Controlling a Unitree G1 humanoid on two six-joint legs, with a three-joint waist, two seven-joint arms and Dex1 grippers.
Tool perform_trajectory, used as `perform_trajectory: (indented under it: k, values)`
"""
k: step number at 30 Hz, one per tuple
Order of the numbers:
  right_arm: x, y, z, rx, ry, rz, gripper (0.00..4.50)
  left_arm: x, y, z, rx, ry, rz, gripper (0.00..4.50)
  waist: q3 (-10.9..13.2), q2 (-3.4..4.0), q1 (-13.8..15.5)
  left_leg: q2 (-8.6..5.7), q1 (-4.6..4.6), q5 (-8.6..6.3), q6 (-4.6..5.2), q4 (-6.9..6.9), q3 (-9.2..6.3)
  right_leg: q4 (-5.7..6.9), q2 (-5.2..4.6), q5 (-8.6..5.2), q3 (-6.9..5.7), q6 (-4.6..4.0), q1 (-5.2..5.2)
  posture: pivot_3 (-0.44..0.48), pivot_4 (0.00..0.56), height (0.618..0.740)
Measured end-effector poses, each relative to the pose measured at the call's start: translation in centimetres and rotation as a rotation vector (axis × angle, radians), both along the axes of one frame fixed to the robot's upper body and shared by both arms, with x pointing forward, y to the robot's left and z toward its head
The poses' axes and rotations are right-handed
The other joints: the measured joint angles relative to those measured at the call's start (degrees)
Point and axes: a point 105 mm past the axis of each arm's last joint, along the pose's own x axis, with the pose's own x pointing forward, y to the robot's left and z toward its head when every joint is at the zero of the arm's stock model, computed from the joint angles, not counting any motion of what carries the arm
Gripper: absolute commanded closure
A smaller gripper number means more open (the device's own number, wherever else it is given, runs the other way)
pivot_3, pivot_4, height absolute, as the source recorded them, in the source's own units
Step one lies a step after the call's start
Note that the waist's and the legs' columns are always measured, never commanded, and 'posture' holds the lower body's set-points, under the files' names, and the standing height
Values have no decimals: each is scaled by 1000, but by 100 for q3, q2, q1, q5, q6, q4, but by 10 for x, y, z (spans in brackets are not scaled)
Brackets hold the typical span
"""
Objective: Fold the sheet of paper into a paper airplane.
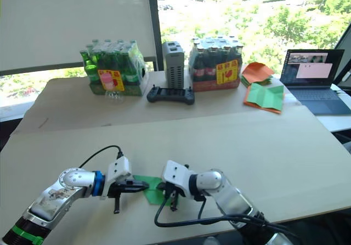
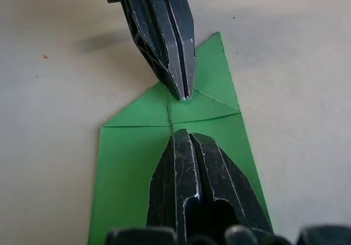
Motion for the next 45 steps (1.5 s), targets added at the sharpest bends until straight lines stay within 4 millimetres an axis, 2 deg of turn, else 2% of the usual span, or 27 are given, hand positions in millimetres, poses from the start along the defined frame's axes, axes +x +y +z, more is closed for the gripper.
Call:
perform_trajectory:
  k: [13, 22, 34, 37, 40, 43, 45]
  values:
    - [-1, -8, -4, -62, 19, -29, 4459, -1, 0, -1, 6, 5, 11, 4500, -5, 4, 16, 0, 25, 0, 0, -4, 0, -2, 0, 0, 0, 0, 22, 0, 150, 735]
    - [-7, -21, -7, -82, 82, -76, 4459, -2, 0, -2, 17, 9, 5, 4500, -5, 4, 57, 2, 67, -3, 4, -17, 0, -19, 0, -1, -1, 1, 68, 0, 150, 735]
    - [-12, -35, -4, -78, 136, -120, 4459, -3, -1, -1, 29, 27, 4, 4500, -4, 4, 116, 2, 69, -5, 7, -16, -2, -26, 0, -1, -2, 1, 76, 0, 150, 735]
    - [-14, -34, -1, -61, 143, -106, 4459, -3, -2, -1, 31, 25, 3, 4500, -3, 3, 124, 2, 68, -5, 7, -16, -2, -27, 0, -1, -3, 1, 75, 0, 150, 735]
    - [-18, -21, 5, 8, 164, -81, 4459, -2, -3, 0, 34, 23, 0, 4500, 0, 4, 119, 4, 64, -5, 6, -17, -2, -25, 1, -1, -3, 1, 69, 0, 150, 735]
    - [-12, -5, 25, 79, 117, -57, 4459, -2, -3, 0, 38, 20, -3, 4500, 2, 7, 114, 3, 63, -5, 6, -16, -2, -24, 1, -1, -1, 1, 67, 0, 150, 735]
    - [-4, -2, 36, 94, 68, -70, 4459, -2, -4, 0, 38, 20, -5, 4500, 2, 7, 121, 3, 63, -5, 6, -17, -4, -24, 1, -1, -3, 1, 67, 0, 150, 735]
